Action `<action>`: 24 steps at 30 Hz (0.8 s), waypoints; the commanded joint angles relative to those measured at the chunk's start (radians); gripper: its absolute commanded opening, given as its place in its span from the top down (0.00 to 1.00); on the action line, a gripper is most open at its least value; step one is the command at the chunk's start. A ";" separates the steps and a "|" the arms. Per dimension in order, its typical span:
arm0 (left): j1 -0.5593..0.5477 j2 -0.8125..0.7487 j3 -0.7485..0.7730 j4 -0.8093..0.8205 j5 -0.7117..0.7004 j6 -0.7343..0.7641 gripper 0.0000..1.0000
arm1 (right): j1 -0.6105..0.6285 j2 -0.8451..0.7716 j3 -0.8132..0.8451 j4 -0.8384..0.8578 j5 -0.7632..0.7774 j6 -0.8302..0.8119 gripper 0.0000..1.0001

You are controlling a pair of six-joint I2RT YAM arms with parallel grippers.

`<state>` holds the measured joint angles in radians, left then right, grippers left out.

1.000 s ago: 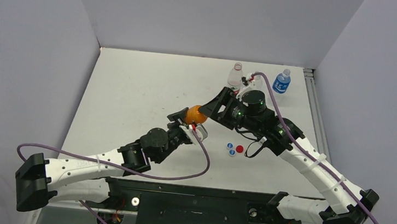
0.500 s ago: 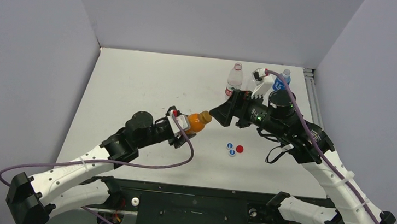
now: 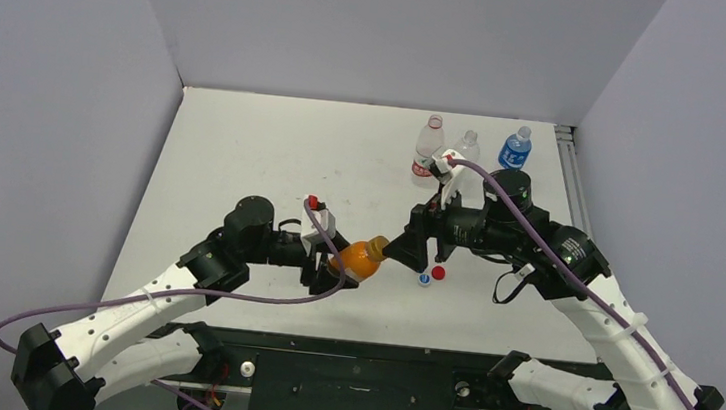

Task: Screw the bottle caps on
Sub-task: Screw the bottle cap onto the plastic bottle.

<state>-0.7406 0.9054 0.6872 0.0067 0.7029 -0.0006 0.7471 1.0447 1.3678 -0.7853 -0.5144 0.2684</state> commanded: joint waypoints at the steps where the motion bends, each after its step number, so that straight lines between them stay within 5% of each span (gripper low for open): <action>1: 0.017 -0.005 0.027 0.074 0.130 -0.090 1.00 | 0.041 0.016 0.008 -0.009 -0.087 -0.080 0.33; 20: 0.030 0.025 0.029 0.092 0.167 -0.105 1.00 | 0.093 0.066 0.044 -0.003 -0.027 -0.071 0.43; 24: 0.030 0.028 0.030 0.095 0.166 -0.102 1.00 | 0.093 0.066 0.038 0.004 -0.036 -0.059 0.54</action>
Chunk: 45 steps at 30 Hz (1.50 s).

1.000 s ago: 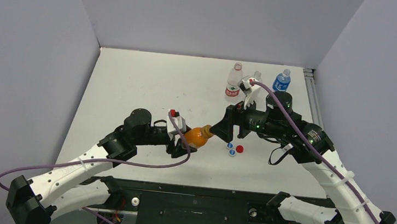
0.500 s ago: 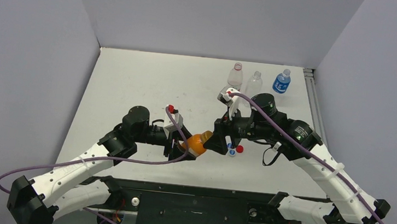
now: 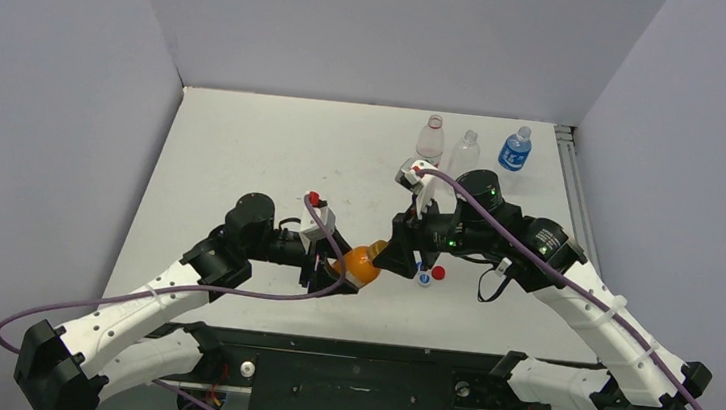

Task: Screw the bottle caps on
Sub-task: Screw the bottle cap onto the plastic bottle.

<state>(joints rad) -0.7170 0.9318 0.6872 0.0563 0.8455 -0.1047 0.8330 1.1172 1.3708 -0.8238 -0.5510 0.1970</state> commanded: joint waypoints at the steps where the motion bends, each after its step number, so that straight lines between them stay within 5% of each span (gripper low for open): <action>1: 0.008 0.003 0.031 0.047 0.023 0.003 1.00 | 0.007 -0.007 0.033 0.045 0.000 0.015 0.56; 6: 0.007 -0.002 0.028 0.053 -0.019 0.020 1.00 | 0.008 -0.007 0.019 0.063 0.009 0.056 0.78; 15: -0.047 -0.067 0.013 0.097 -0.432 0.149 1.00 | -0.001 0.009 -0.054 0.145 0.061 0.275 0.97; 31: -0.466 0.020 0.036 0.277 -1.318 0.609 1.00 | -0.022 0.076 -0.078 0.180 0.225 0.622 1.00; 37: -0.522 0.087 0.036 0.357 -1.421 0.701 1.00 | -0.019 0.081 -0.115 0.230 0.288 0.712 1.00; 39: -0.519 0.084 0.043 0.309 -1.384 0.676 1.00 | -0.021 0.079 -0.097 0.224 0.324 0.702 0.92; 41: -0.512 0.073 0.050 0.246 -1.324 0.646 1.00 | -0.023 0.073 -0.062 0.194 0.365 0.666 0.73; 42: -0.501 0.062 0.059 0.220 -1.264 0.620 1.00 | -0.024 0.067 -0.049 0.170 0.380 0.653 0.56; 45: -0.458 0.030 0.069 0.107 -1.150 0.555 1.00 | -0.040 0.047 0.006 0.138 0.430 0.579 0.33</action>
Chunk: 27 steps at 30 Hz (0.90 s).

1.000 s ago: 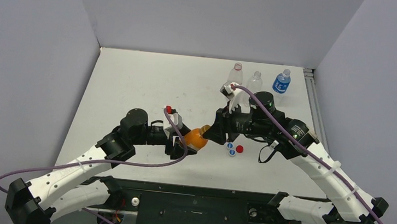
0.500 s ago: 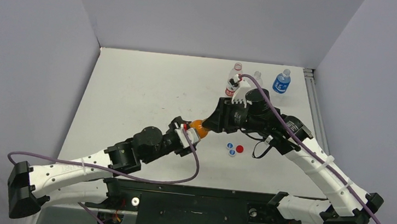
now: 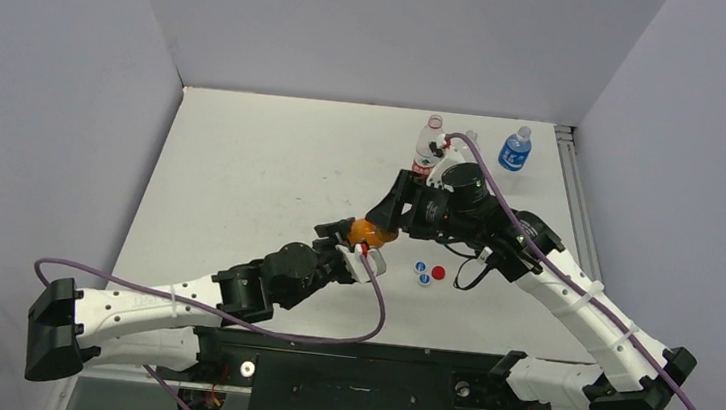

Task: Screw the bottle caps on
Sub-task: Screw the bottle cap onto the plastic bottle.

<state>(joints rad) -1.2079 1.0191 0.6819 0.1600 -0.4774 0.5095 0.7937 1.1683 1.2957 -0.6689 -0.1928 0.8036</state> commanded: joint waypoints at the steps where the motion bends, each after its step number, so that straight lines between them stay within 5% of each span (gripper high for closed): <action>1: 0.066 -0.076 0.080 -0.018 0.255 -0.101 1.00 | -0.011 -0.016 0.090 -0.026 0.077 -0.044 0.28; 10: 0.398 -0.127 0.115 -0.220 0.963 -0.364 1.00 | -0.030 -0.100 0.121 -0.036 -0.013 -0.313 0.23; 14: 0.469 -0.107 0.115 -0.204 1.157 -0.445 1.00 | -0.004 -0.104 0.115 -0.050 -0.107 -0.418 0.24; 27: 0.480 -0.074 0.102 -0.141 1.332 -0.561 1.00 | 0.075 -0.056 0.154 -0.129 -0.211 -0.560 0.31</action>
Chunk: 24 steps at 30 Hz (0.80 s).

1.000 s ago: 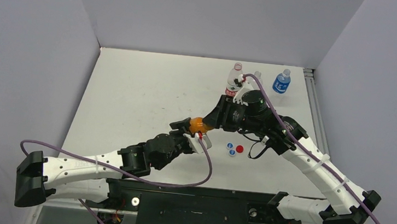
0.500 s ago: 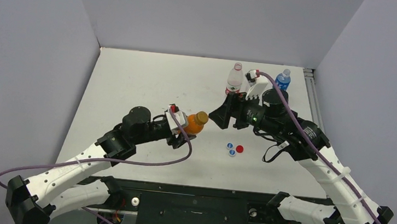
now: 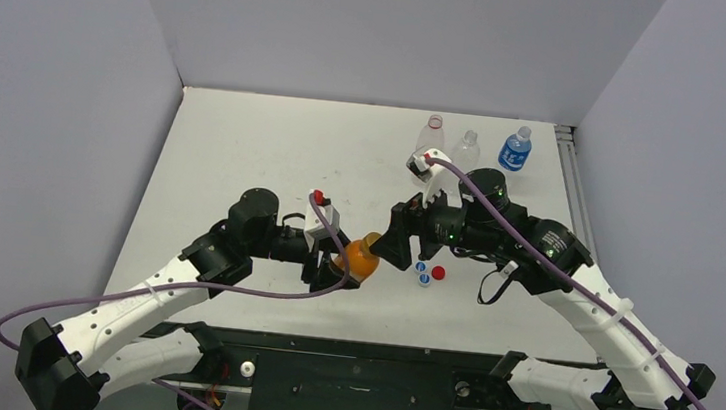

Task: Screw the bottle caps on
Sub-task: Screw the bottle cap onto the plastic bottle.

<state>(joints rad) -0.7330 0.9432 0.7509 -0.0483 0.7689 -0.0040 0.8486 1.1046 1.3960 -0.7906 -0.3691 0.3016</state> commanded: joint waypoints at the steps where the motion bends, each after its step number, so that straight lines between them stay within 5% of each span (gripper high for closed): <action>1: 0.005 0.005 0.033 0.067 0.088 -0.049 1.00 | 0.025 0.009 0.055 -0.009 -0.038 -0.059 0.32; 11: 0.005 0.020 0.036 0.066 0.091 -0.056 1.00 | 0.066 0.016 0.042 0.017 -0.056 -0.041 0.47; 24: 0.004 0.017 0.033 0.092 -0.033 -0.052 1.00 | 0.064 0.040 0.028 0.008 -0.006 0.060 0.98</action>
<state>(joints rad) -0.7311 0.9688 0.7509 -0.0338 0.8368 -0.0578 0.9089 1.1175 1.4082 -0.8097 -0.3950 0.2840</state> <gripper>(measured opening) 0.584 0.355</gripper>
